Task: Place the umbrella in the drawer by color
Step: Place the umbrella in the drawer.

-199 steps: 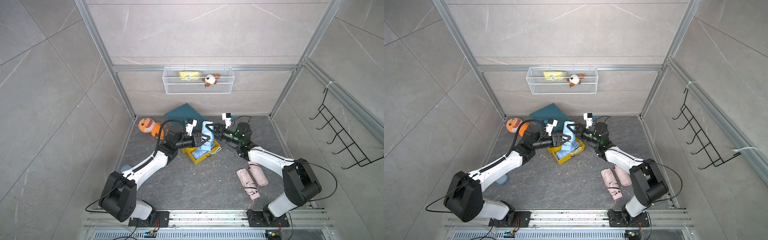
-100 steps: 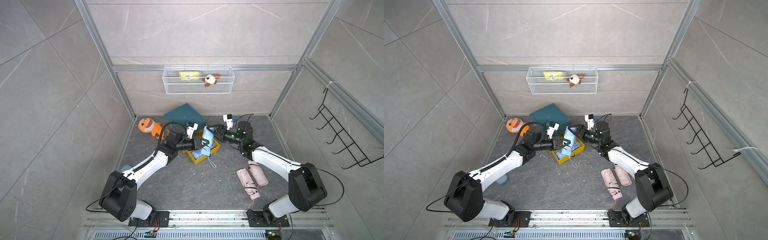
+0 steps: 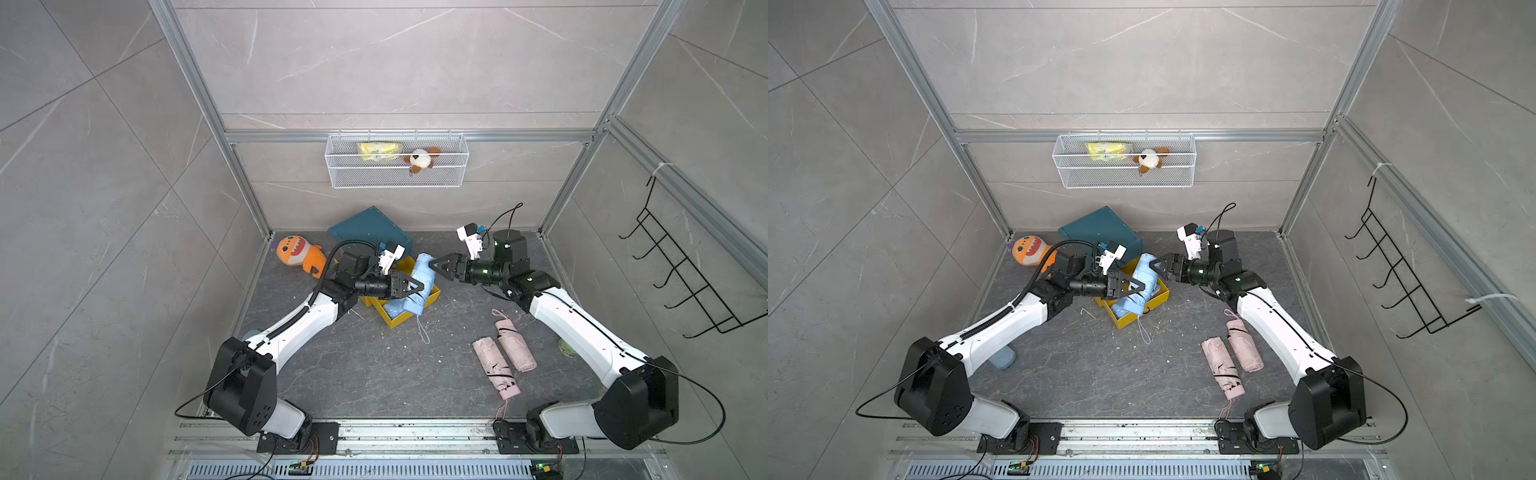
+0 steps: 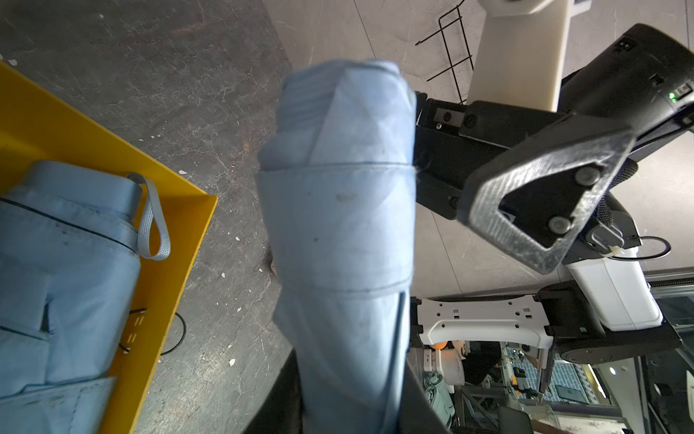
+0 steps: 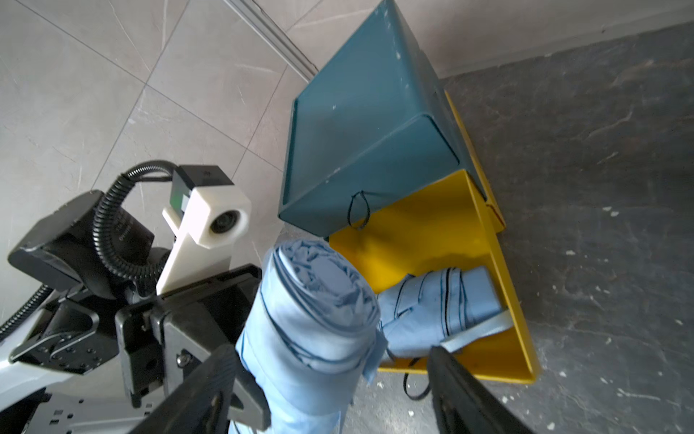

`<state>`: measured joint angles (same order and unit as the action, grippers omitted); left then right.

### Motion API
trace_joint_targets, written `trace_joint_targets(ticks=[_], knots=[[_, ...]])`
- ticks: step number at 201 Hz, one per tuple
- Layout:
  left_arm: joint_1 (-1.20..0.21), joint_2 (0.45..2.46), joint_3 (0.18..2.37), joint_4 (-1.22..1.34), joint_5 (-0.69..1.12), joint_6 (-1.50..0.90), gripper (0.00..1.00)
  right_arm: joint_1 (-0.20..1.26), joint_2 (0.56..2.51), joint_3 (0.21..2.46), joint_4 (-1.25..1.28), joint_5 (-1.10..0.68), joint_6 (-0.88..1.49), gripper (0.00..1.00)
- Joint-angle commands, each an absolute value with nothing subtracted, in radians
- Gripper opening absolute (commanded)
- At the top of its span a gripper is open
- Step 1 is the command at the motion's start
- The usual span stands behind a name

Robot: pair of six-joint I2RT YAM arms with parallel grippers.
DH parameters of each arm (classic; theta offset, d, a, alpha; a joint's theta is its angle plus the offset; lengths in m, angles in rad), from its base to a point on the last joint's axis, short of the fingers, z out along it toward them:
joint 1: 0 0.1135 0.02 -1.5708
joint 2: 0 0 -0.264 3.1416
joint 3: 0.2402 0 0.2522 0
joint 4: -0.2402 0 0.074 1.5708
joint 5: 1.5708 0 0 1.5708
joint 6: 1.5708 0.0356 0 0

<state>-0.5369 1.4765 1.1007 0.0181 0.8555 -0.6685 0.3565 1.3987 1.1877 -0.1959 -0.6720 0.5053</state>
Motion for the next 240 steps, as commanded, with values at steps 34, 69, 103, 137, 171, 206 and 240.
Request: trace_joint_targets(ticks=[34, 69, 103, 137, 171, 206, 240], knots=[[-0.543, 1.476, 1.177, 0.032, 0.958, -0.624, 0.19, 0.356, 1.424, 1.188, -0.174, -0.76, 0.499, 0.82], [-0.55, 1.482, 1.184, 0.032, 0.99, -0.624, 0.2, 0.356, 1.451, 1.186, -0.123, -0.785, 0.532, 0.82], [-0.561, 1.49, 1.189, 0.032, 1.004, -0.62, 0.21, 0.357, 1.484, 1.194, -0.07, -0.827, 0.567, 0.8], [-0.567, 1.497, 1.192, 0.032, 1.012, -0.619, 0.22, 0.356, 1.495, 1.192, -0.049, -0.843, 0.579, 0.68], [-0.566, 1.49, 1.19, 0.032, 1.01, -0.615, 0.23, 0.357, 1.493, 1.18, -0.048, -0.861, 0.576, 0.55], [-0.567, 1.482, 1.189, 0.026, 1.001, -0.612, 0.24, 0.357, 1.491, 1.174, -0.049, -0.875, 0.572, 0.32], [-0.567, 1.468, 1.191, 0.009, 0.982, -0.607, 0.3, 0.357, 1.489, 1.171, -0.037, -0.87, 0.586, 0.24]])
